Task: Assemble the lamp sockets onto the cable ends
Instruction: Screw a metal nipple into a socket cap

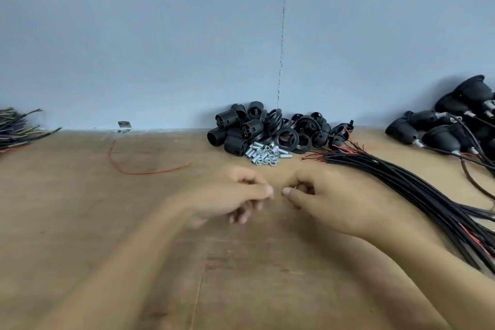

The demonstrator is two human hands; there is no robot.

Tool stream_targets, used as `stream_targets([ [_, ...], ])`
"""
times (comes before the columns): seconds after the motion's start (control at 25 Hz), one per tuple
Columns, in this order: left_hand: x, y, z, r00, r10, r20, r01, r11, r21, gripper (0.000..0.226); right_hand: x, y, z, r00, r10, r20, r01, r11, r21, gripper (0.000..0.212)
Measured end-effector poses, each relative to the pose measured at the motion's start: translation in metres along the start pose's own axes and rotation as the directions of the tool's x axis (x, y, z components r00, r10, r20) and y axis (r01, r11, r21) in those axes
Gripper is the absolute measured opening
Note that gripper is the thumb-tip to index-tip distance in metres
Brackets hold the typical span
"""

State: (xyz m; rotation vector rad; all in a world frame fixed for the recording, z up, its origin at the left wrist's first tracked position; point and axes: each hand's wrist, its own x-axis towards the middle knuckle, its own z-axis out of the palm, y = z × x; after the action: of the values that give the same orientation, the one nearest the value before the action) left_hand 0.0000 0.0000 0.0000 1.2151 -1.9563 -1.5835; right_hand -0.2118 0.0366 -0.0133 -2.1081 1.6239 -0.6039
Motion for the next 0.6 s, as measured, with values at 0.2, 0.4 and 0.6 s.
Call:
stream_targets([
  [0.2, 0.067, -0.003, 0.035, 0.901, 0.192, -0.389, 0.003, 0.894, 0.448, 0.024, 0.042, 0.018, 0.026, 0.991, 0.049, -0.126, -0.078, 0.969, -0.233, 0.012],
  [0.4, 0.096, -0.024, 0.029, 0.734, 0.356, -0.578, 0.009, 0.846, 0.533, 0.015, 0.054, 0.049, 0.031, 0.949, 0.049, -0.311, -0.115, 0.973, -0.199, 0.002],
  [0.6, 0.100, -0.047, 0.013, 0.566, 0.378, -0.733, -0.206, 0.925, 0.318, 0.021, 0.071, 0.061, 0.025, 0.940, 0.052, -0.336, -0.114, 0.979, -0.168, 0.015],
])
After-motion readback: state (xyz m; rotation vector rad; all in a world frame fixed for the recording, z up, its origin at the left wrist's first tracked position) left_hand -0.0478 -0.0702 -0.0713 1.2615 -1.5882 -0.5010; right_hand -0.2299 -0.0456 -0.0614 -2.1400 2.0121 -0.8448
